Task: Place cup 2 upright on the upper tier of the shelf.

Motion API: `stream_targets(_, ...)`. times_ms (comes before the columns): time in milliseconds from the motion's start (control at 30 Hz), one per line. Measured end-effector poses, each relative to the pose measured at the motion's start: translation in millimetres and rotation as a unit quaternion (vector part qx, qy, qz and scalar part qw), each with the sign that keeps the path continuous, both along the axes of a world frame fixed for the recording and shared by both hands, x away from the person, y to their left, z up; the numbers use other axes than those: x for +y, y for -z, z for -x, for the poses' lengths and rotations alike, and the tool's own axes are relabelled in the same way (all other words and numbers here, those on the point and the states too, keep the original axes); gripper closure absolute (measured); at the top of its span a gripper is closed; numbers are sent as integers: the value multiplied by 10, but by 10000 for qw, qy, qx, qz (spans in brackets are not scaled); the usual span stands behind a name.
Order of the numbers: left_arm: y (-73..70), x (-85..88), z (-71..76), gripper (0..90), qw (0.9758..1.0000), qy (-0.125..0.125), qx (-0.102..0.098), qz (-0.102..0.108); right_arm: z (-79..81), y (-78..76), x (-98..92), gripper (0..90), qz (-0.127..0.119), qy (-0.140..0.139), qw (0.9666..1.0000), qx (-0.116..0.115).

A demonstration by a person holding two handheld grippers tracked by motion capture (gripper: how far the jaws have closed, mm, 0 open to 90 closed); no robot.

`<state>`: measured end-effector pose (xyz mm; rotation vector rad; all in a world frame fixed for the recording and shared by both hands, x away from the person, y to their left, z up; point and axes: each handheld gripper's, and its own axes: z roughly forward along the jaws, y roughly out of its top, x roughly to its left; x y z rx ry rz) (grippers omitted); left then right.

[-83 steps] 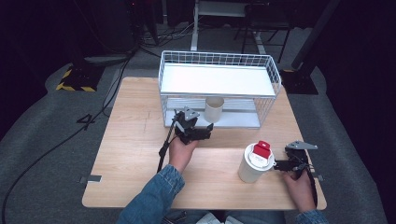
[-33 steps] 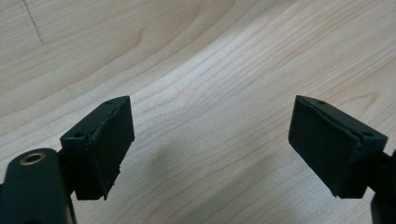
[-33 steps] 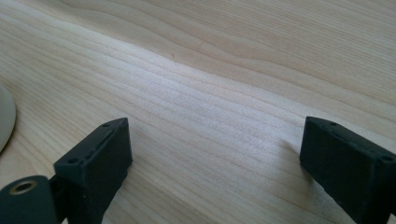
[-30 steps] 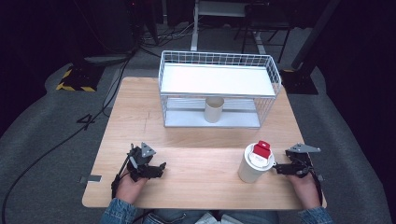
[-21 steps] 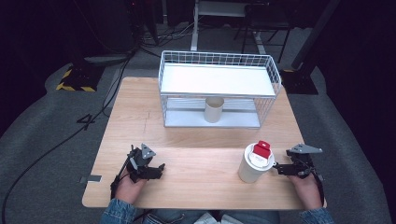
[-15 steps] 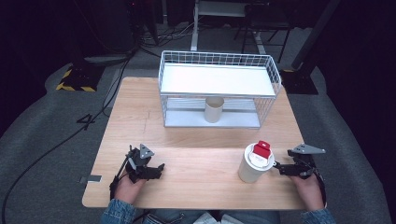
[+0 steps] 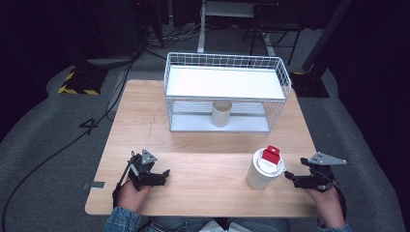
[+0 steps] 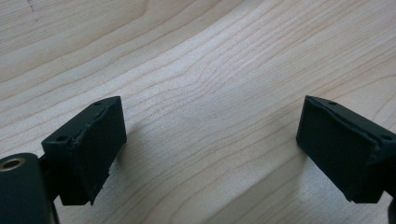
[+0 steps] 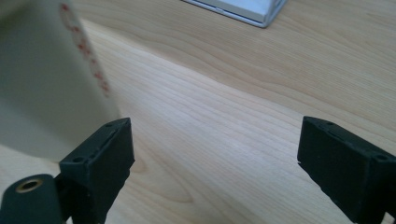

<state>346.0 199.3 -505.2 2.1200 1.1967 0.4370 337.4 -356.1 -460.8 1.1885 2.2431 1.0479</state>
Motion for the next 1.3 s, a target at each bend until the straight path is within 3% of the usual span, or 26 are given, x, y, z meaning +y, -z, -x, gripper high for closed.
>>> stream_targets(233,0,0,0,90,10000,0,-2,-2,187,-150,125,75,-296,-336,9990,55)
stream_targets(367,0,-1,0,90,10000,-2,0,1,289,-213,246,69,-181,-648,9977,36)
stream_targets(533,1,-1,0,90,10000,-5,0,10,335,-243,350,45,-222,-868,9960,26)
stream_targets(867,0,0,0,90,10000,0,0,2,280,-75,557,24,-339,-1197,9922,53)
stream_targets(1033,0,-1,1,90,10000,-4,0,1,253,1,646,24,-505,-1122,9922,-190)
stream_targets(1300,1,-2,5,90,10000,-17,-2,8,188,115,745,19,-776,-1145,9897,-359)
